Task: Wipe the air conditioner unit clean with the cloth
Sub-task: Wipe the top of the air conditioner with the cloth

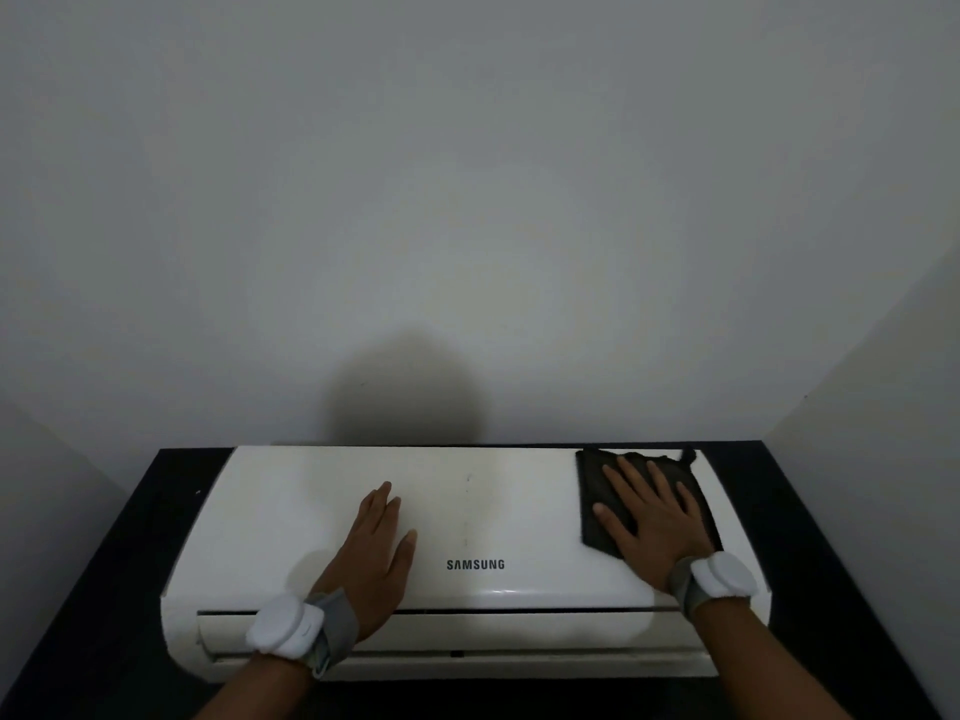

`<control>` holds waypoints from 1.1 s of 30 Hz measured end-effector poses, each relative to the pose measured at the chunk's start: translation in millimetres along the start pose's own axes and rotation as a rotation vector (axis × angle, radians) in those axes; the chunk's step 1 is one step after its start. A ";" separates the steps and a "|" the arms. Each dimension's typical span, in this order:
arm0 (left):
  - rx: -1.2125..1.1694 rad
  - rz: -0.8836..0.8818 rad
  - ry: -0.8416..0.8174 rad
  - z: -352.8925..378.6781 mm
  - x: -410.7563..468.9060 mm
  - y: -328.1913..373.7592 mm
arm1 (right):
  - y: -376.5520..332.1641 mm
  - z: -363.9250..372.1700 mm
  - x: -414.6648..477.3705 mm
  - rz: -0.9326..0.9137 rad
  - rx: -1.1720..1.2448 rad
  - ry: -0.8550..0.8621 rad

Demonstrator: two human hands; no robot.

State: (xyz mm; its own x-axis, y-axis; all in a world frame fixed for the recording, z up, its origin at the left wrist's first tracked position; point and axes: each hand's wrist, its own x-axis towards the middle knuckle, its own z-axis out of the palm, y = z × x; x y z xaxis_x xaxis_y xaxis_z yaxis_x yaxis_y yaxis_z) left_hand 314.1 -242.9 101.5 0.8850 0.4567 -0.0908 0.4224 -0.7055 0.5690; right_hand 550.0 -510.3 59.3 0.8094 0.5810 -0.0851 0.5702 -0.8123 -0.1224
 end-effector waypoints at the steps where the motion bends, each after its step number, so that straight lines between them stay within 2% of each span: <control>1: 0.001 0.003 0.007 0.9 0.7 1.3 | -0.7 1.4 1.2 0.057 0.022 0.015; 8: 0.009 0.024 0.042 6.6 -2.7 5.8 | -4.9 6.6 0.1 0.327 0.111 0.085; 21: 0.079 0.024 0.018 -12.3 -19.1 -21.4 | -10.4 19.8 -24.2 0.625 0.142 0.090; 28: 0.154 0.087 -0.006 -13.3 -23.9 -35.2 | -38.8 34.2 -26.4 0.682 0.110 0.071; 33: 0.171 0.083 -0.027 -16.0 -26.7 -38.5 | -75.9 33.7 -9.9 0.582 0.030 0.045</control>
State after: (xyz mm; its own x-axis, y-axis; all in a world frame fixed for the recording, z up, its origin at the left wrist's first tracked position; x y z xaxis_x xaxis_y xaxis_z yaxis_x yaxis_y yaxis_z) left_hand 271.1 -219.2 95.1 0.9221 0.3800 -0.0728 0.3730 -0.8230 0.4285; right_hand 494.0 -452.7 36.2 0.9938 0.0359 -0.1048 0.0258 -0.9950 -0.0964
